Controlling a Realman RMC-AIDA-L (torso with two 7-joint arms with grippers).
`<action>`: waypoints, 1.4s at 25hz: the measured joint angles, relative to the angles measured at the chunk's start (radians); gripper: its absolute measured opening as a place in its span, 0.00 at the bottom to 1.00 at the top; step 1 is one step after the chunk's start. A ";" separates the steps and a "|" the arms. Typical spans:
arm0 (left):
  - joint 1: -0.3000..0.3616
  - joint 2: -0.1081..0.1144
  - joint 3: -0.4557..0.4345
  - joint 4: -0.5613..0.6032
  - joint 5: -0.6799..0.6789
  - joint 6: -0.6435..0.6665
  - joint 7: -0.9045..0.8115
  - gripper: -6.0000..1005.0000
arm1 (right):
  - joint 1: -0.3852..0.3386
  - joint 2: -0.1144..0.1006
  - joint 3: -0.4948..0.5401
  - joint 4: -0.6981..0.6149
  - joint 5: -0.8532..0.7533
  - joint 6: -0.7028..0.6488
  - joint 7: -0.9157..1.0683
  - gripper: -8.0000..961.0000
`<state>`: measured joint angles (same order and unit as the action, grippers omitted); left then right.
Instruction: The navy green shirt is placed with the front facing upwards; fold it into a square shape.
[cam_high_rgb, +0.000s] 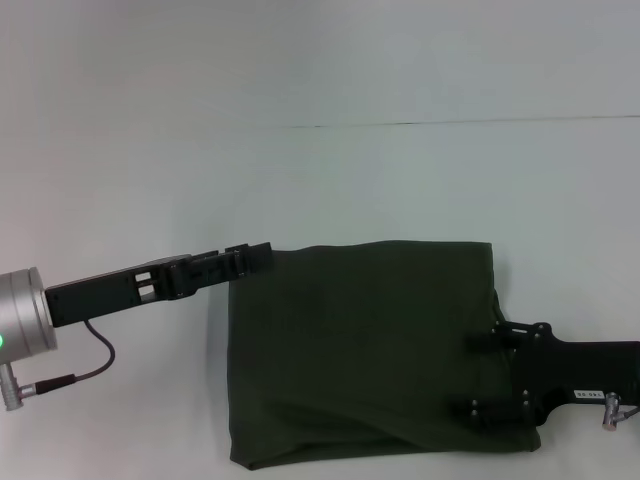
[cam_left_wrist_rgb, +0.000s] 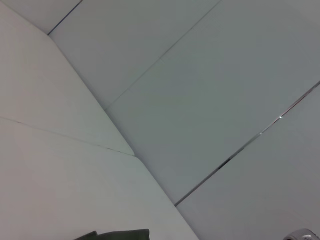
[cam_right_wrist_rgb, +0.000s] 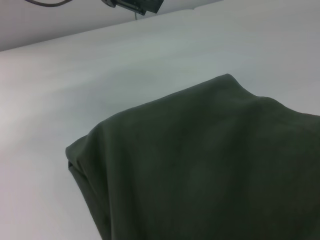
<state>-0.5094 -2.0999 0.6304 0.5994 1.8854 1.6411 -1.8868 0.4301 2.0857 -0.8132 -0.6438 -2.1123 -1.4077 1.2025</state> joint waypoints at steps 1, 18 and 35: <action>0.000 0.000 0.000 0.000 0.000 -0.001 0.000 0.77 | 0.000 0.000 0.000 -0.001 0.000 0.001 0.000 0.97; -0.075 0.066 0.001 0.084 0.379 0.043 -0.456 0.76 | -0.001 -0.021 0.354 -0.090 0.016 -0.276 0.123 0.97; -0.135 0.044 0.155 0.044 0.395 -0.157 -0.519 0.76 | -0.048 -0.001 0.357 -0.078 -0.071 -0.283 -0.048 0.97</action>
<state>-0.6448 -2.0555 0.7857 0.6438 2.2799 1.4837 -2.4053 0.3821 2.0849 -0.4558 -0.7217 -2.1828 -1.6903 1.1541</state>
